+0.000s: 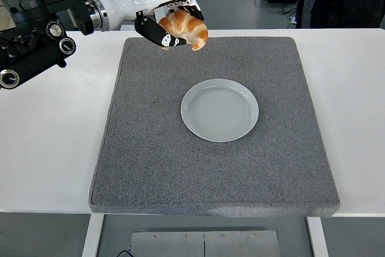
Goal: Place the bread on the plate
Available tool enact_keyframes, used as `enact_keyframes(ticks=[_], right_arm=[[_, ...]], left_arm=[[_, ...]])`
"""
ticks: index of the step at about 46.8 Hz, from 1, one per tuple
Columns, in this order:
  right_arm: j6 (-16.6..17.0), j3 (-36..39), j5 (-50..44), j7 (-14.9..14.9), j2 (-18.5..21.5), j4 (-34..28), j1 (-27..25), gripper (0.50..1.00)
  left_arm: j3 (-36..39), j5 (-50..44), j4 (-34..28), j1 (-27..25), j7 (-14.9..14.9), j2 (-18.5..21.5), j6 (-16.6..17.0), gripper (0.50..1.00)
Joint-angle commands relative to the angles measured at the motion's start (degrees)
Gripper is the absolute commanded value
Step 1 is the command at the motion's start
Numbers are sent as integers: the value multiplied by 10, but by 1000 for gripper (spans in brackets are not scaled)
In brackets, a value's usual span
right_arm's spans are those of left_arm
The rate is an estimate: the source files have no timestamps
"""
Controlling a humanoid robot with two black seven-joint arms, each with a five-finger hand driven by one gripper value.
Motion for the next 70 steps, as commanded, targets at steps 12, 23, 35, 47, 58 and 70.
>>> enact_keyframes(ticks=[12,23,35,47,58,70], right_arm=[[0,0,0,0,0,0,0,1000],[-1,0,0,0,0,0,-1,1000],[0,0,0,0,0,0,0,1000],[-1,0,0,0,0,0,0,1000],[0,0,0,0,0,0,0,1000],[0,0,0,0,0,0,0,1000]], left_arm=[[8,0,43,-2,-2,-76,1,500],[29,0,88,7,-19,-134,2,500],[44,2,118,26,-33,-178,8,500],[68,10,141,48,-33,-199,14,500],[111,8,143,60,-40,-205,35,500],[120,8,177,86,-42,-226,50,500]])
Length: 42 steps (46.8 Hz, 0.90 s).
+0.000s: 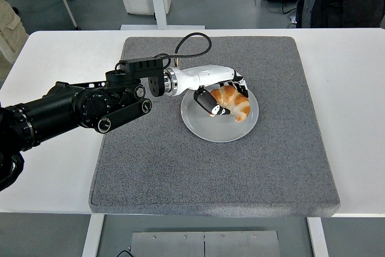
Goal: Place the bread on the plate
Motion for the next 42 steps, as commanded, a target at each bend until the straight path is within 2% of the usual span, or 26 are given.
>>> enact_keyframes(ticks=[1,13,23,42], right_arm=[[0,0,0,0,0,0,0,1000],[-1,0,0,0,0,0,0,1000],[0,0,1,0,0,0,-1,1000],[-1,0,0,0,0,0,0,1000]], left_arm=[[4,-1,10,7,-2,-7,8,500],[5,0,39,23,-7,-28,29,500],[41,-7,45,26,-14,-31,51,500],[42,-11,52,32,-12,-32,59,500]])
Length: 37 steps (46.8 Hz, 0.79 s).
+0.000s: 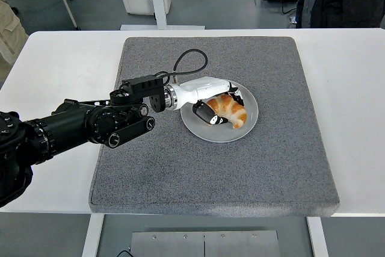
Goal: Place the bread on the plate
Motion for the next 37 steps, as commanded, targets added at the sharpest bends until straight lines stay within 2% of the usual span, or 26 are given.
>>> enact_keyframes(ticks=[1,2,3,4,5,7,26,37], right_arm=[[-1,0,1,0,0,0,-1,1000],[-1,0,0,0,0,0,0,1000],[0,0,0,0,0,0,0,1000],[0,0,0,0,0,0,0,1000],[-1,0,0,0,0,0,0,1000],[0,0,0,0,0,0,-1,1000],[-1,0,1,0,0,0,-1,1000],[-1,0,0,0,0,0,0,1000]], left_arm=[[-1,-1,0,-1,7,1,-1,500],[-1,-2,-1,-2,7,1,-1,564],[-1,-3,-1,-3,7,1,-1,710],[-2,-5,-1,-3,7,1,-1,786],[-2,-8,-2,-5,5,1,-4,834],[-1,-16,-2,-7,4,1,-5,982],[-6,-29,-19,-23,0,13,-5,986],[-4,-86,-35,-66,1,37,-11,986]])
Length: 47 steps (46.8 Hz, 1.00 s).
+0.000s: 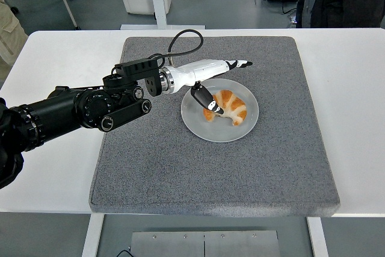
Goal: Place the bread on the plate
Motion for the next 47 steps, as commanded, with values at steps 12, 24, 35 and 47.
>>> enact_keyframes(ticks=[12,24,35,47], right_arm=[[0,0,0,0,0,0,0,1000],[0,0,0,0,0,0,1,1000],[-1,0,0,0,0,0,1,1000],[0,0,1,0,0,0,0,1000]], left_arm=[[-1,-95,-27,-49,2,44,-14,986],[-29,-226,-48,-72,3,85,-11,986],[-91,-312,-49,-64,12,96,-2,986],[-137,-399,-35,-28,53,94,14,986]])
